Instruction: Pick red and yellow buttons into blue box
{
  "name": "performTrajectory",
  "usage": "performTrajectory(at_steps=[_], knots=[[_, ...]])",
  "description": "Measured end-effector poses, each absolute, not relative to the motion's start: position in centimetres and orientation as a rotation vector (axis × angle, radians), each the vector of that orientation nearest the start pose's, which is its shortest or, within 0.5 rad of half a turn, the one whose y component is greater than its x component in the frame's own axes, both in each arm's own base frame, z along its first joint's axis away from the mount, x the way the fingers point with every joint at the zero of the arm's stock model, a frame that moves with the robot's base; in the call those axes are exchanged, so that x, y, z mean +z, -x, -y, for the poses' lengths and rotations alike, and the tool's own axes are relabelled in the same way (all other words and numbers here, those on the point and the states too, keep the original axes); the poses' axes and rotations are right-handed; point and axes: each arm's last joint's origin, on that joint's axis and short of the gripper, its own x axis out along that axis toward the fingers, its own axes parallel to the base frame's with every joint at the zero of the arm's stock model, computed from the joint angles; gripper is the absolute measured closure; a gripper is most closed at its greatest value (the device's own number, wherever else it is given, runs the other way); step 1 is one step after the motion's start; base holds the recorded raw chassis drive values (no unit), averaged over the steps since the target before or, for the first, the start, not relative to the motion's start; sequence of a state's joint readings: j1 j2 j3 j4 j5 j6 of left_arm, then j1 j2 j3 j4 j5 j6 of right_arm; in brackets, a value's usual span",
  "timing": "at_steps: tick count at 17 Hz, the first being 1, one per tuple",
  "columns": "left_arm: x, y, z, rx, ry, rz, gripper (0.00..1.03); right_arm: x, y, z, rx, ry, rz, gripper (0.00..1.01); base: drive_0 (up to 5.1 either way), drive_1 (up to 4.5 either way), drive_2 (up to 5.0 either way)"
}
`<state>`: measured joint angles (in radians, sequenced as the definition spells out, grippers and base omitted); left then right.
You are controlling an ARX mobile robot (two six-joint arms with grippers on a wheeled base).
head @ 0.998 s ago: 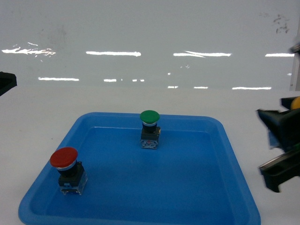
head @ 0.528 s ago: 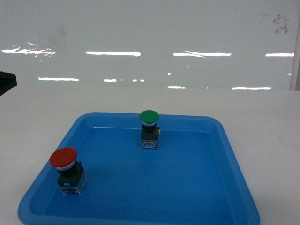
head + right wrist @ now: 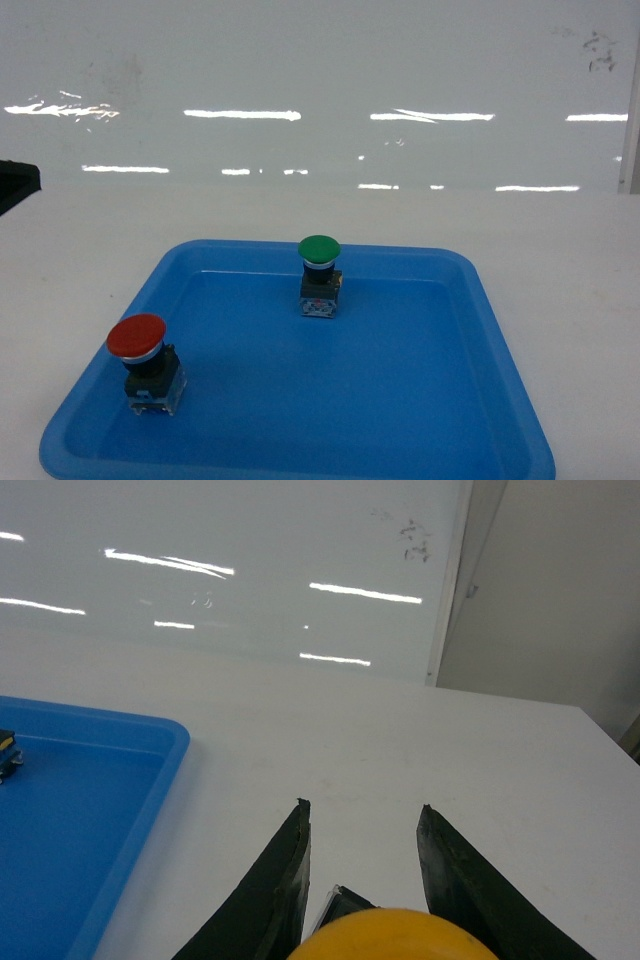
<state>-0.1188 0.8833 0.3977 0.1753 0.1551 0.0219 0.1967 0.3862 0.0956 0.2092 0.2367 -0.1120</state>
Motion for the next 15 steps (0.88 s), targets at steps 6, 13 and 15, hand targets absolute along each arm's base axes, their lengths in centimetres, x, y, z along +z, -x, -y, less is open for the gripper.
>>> performTrajectory(at_steps=[6,13,15], knots=[[18.9,-21.6,4.8,-0.273,-0.081,-0.383,0.05,18.2,-12.2,-1.7,-0.036,0.129,-0.082,0.71,0.0,0.00,0.0],[14.4,-24.0,6.2,-0.232,-0.228,-0.445,0.05,18.2,-12.2,-1.7,-0.036,0.123,-0.082,0.71,0.0,0.00,0.0],[13.6,-24.2,6.6,-0.237,-0.245,-0.459,0.05,18.2,-12.2,-1.7,-0.036,0.123,-0.082,0.71,0.0,0.00,0.0]])
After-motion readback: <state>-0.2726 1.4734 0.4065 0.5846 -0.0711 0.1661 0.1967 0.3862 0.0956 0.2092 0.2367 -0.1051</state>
